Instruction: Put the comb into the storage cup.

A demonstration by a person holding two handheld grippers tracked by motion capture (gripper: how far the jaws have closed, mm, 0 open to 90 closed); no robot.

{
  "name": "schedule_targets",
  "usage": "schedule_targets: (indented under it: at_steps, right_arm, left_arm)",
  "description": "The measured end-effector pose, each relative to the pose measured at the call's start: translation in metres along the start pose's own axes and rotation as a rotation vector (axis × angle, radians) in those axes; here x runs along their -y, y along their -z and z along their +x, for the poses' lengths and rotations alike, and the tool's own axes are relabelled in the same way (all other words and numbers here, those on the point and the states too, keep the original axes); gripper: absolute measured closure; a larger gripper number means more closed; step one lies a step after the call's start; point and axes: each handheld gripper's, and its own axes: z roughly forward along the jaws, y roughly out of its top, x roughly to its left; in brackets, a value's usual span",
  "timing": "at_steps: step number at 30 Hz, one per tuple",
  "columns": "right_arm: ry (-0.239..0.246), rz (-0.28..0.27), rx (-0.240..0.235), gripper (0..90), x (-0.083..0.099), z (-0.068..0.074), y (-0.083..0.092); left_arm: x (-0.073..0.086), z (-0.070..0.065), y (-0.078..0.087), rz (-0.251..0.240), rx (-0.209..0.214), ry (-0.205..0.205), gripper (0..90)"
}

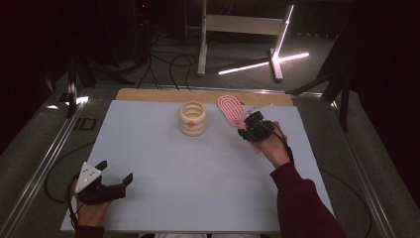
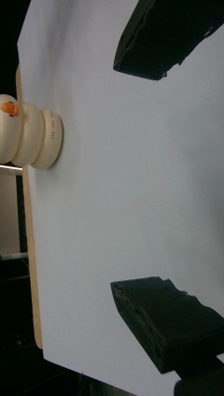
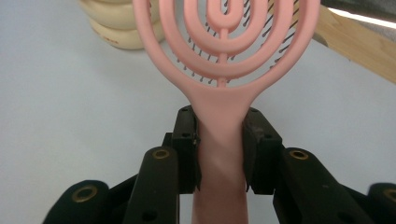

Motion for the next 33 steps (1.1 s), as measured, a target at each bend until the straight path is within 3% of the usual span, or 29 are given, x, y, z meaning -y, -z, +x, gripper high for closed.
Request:
schedule_targets:
  at_steps: [15, 33]
  right_arm:
    - [0.077, -0.046, -0.046, 70.2, -0.008, 0.03, 0.006]
    - [0.146, -0.058, -0.093, 70.1, -0.01, 0.057, 0.006]
  left_arm:
    - [0.0, 0.0, -0.001, 0.011, -0.004, 0.0, 0.0]
    - [0.0, -0.001, -0.002, 0.014, 0.003, 0.008, 0.0]
